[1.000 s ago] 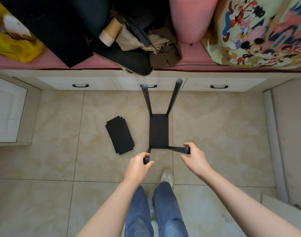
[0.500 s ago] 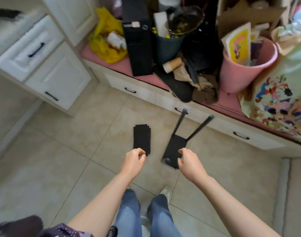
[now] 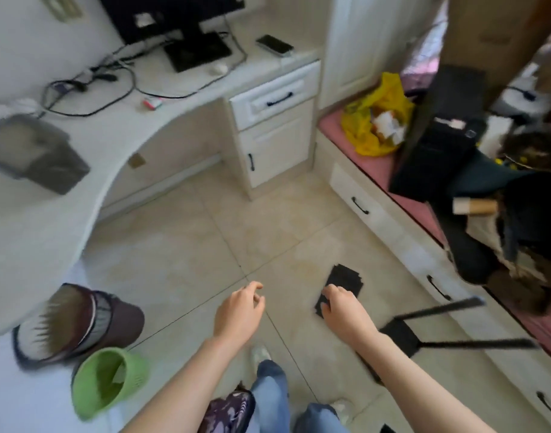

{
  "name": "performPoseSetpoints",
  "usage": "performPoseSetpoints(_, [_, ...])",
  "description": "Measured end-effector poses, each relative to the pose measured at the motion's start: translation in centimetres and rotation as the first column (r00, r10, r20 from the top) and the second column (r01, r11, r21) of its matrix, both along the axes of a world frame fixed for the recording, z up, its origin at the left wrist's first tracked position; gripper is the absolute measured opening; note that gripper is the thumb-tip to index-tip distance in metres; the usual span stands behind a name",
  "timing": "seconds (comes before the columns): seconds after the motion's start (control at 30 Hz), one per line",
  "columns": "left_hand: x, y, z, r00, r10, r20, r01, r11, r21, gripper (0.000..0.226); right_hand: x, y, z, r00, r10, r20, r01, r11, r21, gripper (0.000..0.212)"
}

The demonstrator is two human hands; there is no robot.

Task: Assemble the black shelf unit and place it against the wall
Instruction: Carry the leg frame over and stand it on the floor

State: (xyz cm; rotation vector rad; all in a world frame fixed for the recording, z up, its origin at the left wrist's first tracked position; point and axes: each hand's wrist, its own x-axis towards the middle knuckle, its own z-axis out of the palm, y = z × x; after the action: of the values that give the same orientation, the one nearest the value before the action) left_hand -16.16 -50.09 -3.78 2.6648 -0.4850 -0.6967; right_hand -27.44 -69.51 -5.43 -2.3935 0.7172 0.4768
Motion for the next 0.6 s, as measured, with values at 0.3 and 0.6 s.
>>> performPoseSetpoints(0.3, [9.6,11.9,1.5,0.960,0.271,0.072,-0.272,0.962,-0.009,0.027,15.4,9.6,2.0,0.970,0.241,0.040,-0.243,0.969,0.046,0.035])
performPoseSetpoints(0.6, [15.3,19.6,2.1,0.853,0.518,0.061,-0.514,0.855,-0.068,0.025,26.8,17.2,3.5,0.891,0.448,0.079,-0.453,0.889,0.063,0.034])
